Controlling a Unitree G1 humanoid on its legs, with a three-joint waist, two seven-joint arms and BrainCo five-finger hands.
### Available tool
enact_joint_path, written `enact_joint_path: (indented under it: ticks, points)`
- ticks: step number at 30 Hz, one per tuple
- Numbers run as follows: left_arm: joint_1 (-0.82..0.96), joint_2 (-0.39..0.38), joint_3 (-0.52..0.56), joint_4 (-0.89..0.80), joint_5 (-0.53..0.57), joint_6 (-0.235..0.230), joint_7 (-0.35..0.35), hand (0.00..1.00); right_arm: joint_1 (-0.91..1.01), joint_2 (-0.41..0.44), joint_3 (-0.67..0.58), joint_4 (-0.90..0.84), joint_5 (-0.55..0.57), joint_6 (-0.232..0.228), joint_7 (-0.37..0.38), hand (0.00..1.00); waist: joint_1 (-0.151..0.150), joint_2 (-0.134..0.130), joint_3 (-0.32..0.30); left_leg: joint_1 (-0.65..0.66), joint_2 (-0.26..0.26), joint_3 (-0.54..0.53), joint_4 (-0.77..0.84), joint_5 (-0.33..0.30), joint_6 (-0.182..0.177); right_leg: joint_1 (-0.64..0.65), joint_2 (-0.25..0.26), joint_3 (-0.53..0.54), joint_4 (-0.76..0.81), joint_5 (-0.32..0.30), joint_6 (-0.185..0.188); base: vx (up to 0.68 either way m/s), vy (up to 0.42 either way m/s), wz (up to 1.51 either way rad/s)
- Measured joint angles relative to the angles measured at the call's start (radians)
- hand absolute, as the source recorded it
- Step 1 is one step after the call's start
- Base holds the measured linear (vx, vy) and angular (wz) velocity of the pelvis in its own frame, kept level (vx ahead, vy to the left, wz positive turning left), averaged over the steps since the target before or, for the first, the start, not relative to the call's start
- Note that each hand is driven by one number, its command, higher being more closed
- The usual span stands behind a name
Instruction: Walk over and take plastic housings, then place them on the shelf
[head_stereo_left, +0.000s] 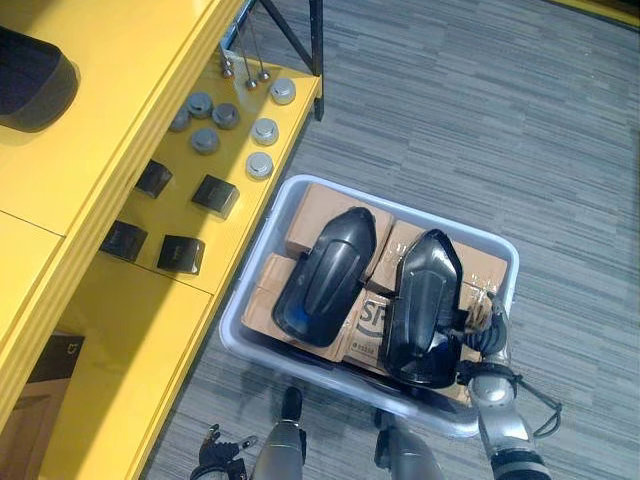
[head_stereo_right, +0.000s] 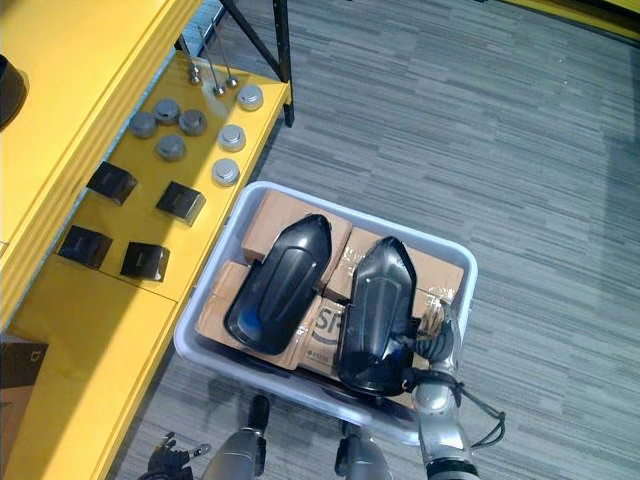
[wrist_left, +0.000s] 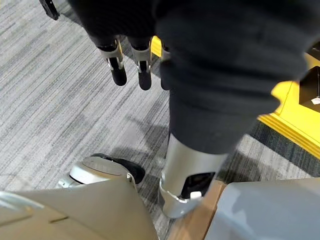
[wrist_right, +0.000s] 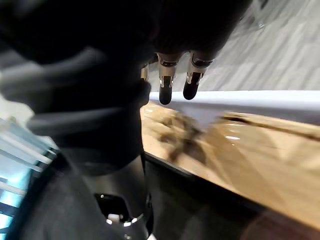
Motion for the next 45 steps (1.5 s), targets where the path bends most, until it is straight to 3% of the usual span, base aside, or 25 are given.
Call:
enact_joint_path:
  ticks: [7,14,22,25,29,35,40,45]
  points:
    - [-0.010,0.007,-0.019,0.000,-0.007,0.001,0.021,0.00,0.054,0.038,-0.001,-0.043,-0.117,0.075,-0.015,1.00,0.000,-0.002,0.011,-0.011,-0.001,-0.002,0.002,0.001,-0.001,-0.009,0.000,-0.001,0.003,0.001,-0.001,-0.02,0.008,0.00]
    - [-0.015,0.010,-0.035,0.000,-0.008,-0.006,0.030,0.00,-0.038,0.045,-0.051,0.048,-0.126,0.118,-0.039,1.00,0.001,-0.002,0.012,-0.015,-0.003,-0.009,-0.006,0.012,-0.002,-0.012,-0.003,-0.007,0.003,0.001,-0.001,-0.01,0.012,0.04]
    - [-0.031,0.021,-0.108,-0.017,-0.068,-0.030,0.028,0.00,-0.267,-0.119,0.021,0.323,-0.162,0.106,-0.040,1.00,0.008,0.007,0.017,-0.018,-0.007,-0.035,-0.015,0.035,-0.011,-0.010,-0.008,-0.029,0.015,0.006,-0.008,-0.05,-0.009,0.09]
    - [-0.036,0.020,-0.109,-0.044,-0.085,-0.032,0.027,0.00,-0.289,-0.151,0.066,0.314,-0.183,0.099,-0.021,1.00,0.006,0.015,0.022,-0.018,-0.007,-0.035,-0.007,0.035,-0.011,-0.011,-0.008,-0.028,0.024,0.005,-0.008,-0.06,-0.001,0.00]
    - [-0.023,0.023,-0.118,-0.214,-0.119,-0.039,0.026,0.00,-0.200,-0.191,0.120,0.138,-0.261,0.090,0.017,1.00,0.008,0.025,0.028,-0.010,-0.007,-0.044,0.000,0.036,-0.013,0.002,-0.008,-0.034,0.029,0.005,-0.008,-0.01,0.010,0.06]
    - [0.068,0.031,-0.116,-0.653,-0.146,-0.074,0.008,0.00,-0.003,-0.231,0.089,-0.137,-0.337,0.059,0.054,1.00,0.001,0.024,0.015,0.123,-0.012,-0.048,-0.036,0.035,-0.011,0.126,-0.015,-0.039,0.026,-0.016,0.001,0.01,0.013,0.04]
    - [0.125,0.036,-0.129,-0.829,-0.146,-0.078,-0.024,0.00,0.096,-0.237,0.080,-0.166,-0.363,0.031,0.105,1.00,-0.002,0.020,-0.068,0.186,-0.015,-0.041,-0.092,0.043,-0.003,0.189,-0.018,-0.041,-0.017,-0.014,0.003,0.02,0.006,0.00]
    - [0.139,0.046,-0.234,-0.910,-0.147,-0.068,-0.049,0.00,0.115,-0.238,0.081,-0.210,-0.376,0.009,0.137,1.00,-0.028,0.019,-0.174,0.239,-0.015,-0.037,-0.135,0.051,-0.001,0.245,-0.018,-0.048,-0.079,0.000,0.010,0.10,0.023,0.01]
